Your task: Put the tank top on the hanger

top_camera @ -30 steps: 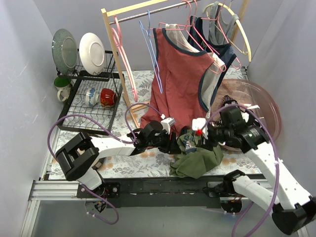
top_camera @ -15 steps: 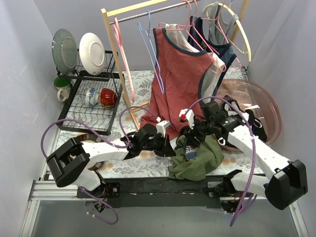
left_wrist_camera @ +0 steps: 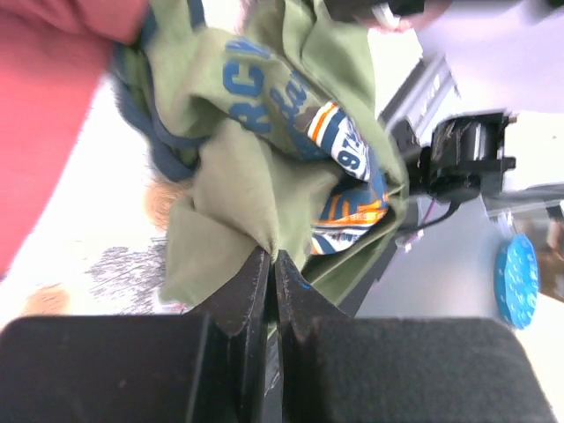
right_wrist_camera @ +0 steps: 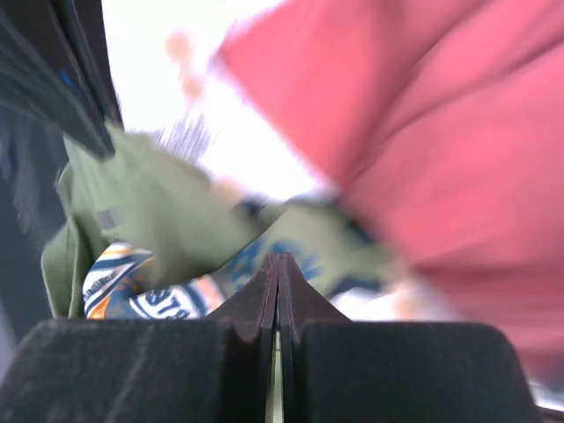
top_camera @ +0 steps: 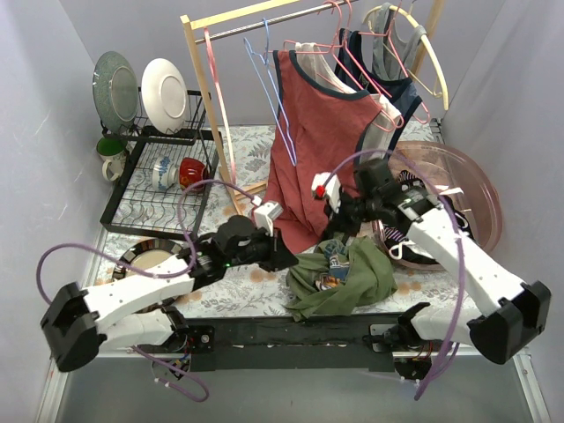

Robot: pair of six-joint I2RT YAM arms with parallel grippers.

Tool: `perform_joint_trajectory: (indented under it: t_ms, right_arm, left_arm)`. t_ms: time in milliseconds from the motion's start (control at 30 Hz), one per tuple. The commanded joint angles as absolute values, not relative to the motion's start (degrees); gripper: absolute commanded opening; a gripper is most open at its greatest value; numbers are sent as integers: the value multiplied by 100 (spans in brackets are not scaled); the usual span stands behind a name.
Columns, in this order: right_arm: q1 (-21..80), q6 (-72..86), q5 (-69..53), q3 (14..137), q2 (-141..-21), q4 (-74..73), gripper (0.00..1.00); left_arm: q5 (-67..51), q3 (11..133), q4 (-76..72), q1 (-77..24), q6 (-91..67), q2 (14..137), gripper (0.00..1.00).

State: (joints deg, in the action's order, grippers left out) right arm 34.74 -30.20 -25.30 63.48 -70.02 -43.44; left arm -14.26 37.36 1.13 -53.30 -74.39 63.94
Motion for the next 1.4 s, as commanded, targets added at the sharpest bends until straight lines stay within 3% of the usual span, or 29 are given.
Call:
perform_joint_trajectory:
  t_ms: [0, 133, 233, 267, 300, 367, 467, 600, 800, 933, 1033, 1100, 1133, 1300, 1367]
  right_arm:
    - [3463, -3190, -2592, 7776, -6548, -4350, 1]
    - [3454, -3173, -2776, 8375, -6372, -4420, 1]
    - [3454, -3339, -3590, 8035, -6346, -4605, 1]
    - [3463, -3375, -3847, 7607, -6354, -4588, 20]
    - [3463, -3540, -4380, 7342, -6381, -4597, 30]
    - [3507, -3682, -4736, 6632, -6407, -4379, 44]
    - [3717, -4252, -4975, 6093, -6346, -4097, 54]
    - [4121, -4903, -4800, 5460, -6337, -3334, 57]
    - [4596, -5563, -4510, 5528, -6906, -2804, 61]
    - [4886, -5528, -4386, 5590, -7373, -2751, 59]
    - [5018, -5441, -4158, 5467, -7401, -2663, 49]
    - [5019, -5301, -3939, 5536, -7278, -2663, 21]
    - [5027, -5256, -3790, 5615, -7234, -2698, 2]
    - [4634, -4878, -1858, 7282, -6847, -3267, 1]
    - [3958, -4711, -1942, 7881, -6742, -3497, 1]
  left_arm:
    - [-451, 4499, 1519, -5203, -6961, 5171, 0]
    - [104, 5132, 2493, -5177, -6820, 4476, 0]
    - [219, 5449, 2811, -5159, -6812, 4167, 0]
    - [237, 5493, 2882, -5168, -6812, 4131, 0]
    - [263, 5519, 2944, -5159, -6812, 4105, 0]
    - [299, 5502, 3067, -5168, -6820, 4078, 0]
    - [238, 5344, 2997, -5168, -6890, 4043, 0]
    - [141, 5282, 2839, -5168, -6961, 4034, 0]
    - [158, 5484, 2979, -5159, -6926, 4034, 0]
    - [386, 5519, 3155, -5159, -6926, 3859, 0]
    - [570, 5511, 3234, -5168, -6935, 3710, 0]
    - [668, 5519, 3278, -5168, -6935, 3657, 0]
    - [790, 5520, 3313, -5168, -6935, 3595, 0]
    - [1694, 5730, 3629, -5168, -7075, 3446, 0]
    - [2150, 5801, 3604, -5168, -7084, 3340, 0]
